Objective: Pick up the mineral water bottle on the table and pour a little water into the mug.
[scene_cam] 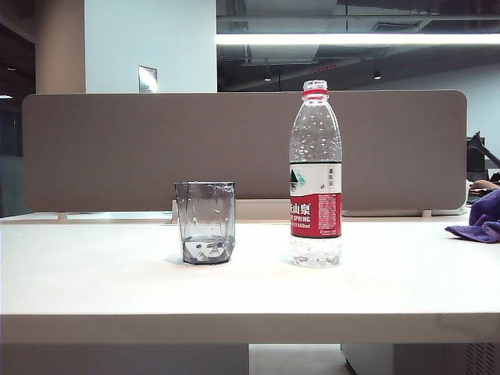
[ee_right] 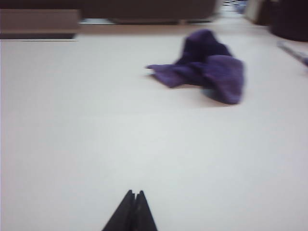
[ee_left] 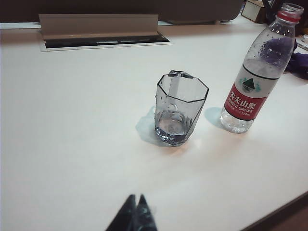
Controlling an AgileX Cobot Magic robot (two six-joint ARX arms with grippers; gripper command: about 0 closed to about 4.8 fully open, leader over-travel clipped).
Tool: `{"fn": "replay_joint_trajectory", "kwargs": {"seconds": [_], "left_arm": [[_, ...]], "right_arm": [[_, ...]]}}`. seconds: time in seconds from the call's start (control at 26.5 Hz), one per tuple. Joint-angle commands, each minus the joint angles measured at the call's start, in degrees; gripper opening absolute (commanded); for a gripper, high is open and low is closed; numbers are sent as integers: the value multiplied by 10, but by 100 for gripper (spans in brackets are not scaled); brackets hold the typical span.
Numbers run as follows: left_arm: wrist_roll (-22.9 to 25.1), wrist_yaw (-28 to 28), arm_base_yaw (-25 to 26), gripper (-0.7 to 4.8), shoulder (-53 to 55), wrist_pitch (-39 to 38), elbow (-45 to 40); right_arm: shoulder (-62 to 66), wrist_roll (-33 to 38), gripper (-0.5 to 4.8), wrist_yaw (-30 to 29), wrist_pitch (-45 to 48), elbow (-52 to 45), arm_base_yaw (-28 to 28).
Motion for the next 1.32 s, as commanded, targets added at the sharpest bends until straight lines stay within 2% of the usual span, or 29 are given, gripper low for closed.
{"fn": "replay_joint_trajectory", "kwargs": {"seconds": [0.04,0.15,0.49,0.6,0.68,1.09,1.32], "left_arm": [[1,0,0,-4,0,7,2],[1,0,0,-4,0,7,2],[1,0,0,-4,0,7,2],[1,0,0,-4,0,7,2],[1,0,0,-4,0,7,2],[1,0,-1,-4,0,7,2],[1,0,-2,-4,-52,8,-5]], "right_arm": [[0,-2,-6,0,10,-4,-35],[-1,-2,-6,0,10,-4,-55],[-1,-2,-6,-2,9,-4,-54],[-1,-1,-6,-76,7,-4,-54],[-1,-1,-6,-90,8,-4,-54],[-1,-1,-6,-90,8,-4,-54],[-1,-1,-6,-90,8,-4,-53]]}}
